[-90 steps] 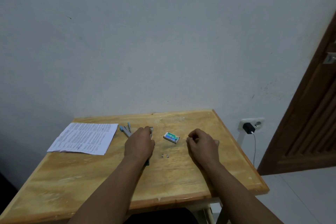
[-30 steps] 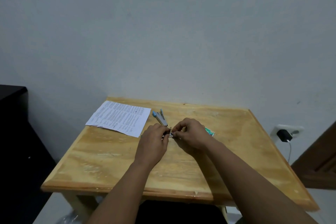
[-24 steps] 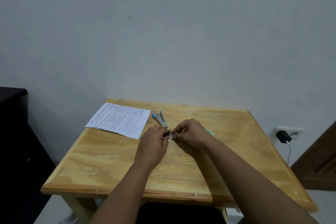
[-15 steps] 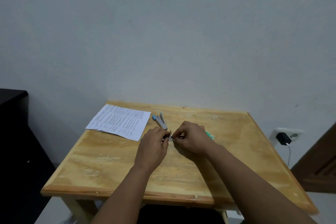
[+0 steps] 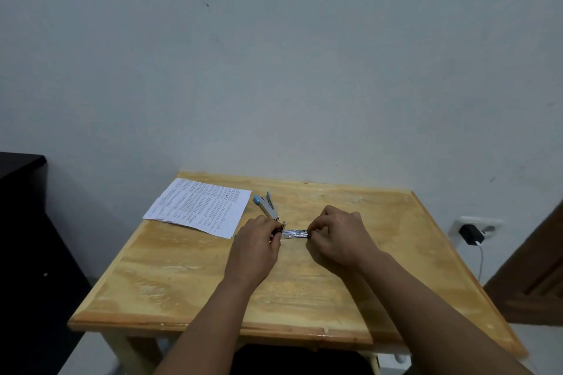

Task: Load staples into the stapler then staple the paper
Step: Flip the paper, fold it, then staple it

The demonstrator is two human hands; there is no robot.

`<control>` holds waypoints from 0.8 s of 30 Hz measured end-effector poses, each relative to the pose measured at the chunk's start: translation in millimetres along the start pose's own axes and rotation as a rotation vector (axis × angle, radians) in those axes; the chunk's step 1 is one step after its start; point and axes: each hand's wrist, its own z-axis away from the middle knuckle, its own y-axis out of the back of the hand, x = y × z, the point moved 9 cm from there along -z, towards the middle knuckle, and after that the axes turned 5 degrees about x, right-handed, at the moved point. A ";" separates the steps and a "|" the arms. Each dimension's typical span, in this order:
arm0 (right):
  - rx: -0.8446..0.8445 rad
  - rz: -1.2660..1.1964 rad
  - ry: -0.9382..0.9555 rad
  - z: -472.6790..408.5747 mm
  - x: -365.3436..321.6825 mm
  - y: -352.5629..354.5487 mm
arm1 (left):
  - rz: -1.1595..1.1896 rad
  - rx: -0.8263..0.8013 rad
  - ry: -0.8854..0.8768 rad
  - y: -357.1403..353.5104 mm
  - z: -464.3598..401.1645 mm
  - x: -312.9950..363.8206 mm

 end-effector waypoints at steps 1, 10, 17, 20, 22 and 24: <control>0.005 -0.007 -0.013 1.0 1.6 0.4 | 0.000 -0.002 0.001 0.3 0.3 0.5; 0.018 -0.085 -0.091 4.0 11.1 -8.9 | -0.057 0.036 -0.058 6.3 1.8 5.4; -0.027 -0.086 -0.134 0.3 14.2 -7.9 | -0.095 0.056 -0.082 8.0 3.0 10.0; -0.001 -0.085 -0.117 -1.4 5.2 -5.0 | -0.100 0.044 -0.082 7.8 2.4 11.5; 0.068 -0.144 -0.126 -3.4 -6.3 0.1 | -0.108 0.027 -0.084 6.5 1.7 11.7; 0.063 -0.222 -0.156 -6.7 -20.0 -2.7 | -0.095 0.014 -0.061 6.6 1.6 9.9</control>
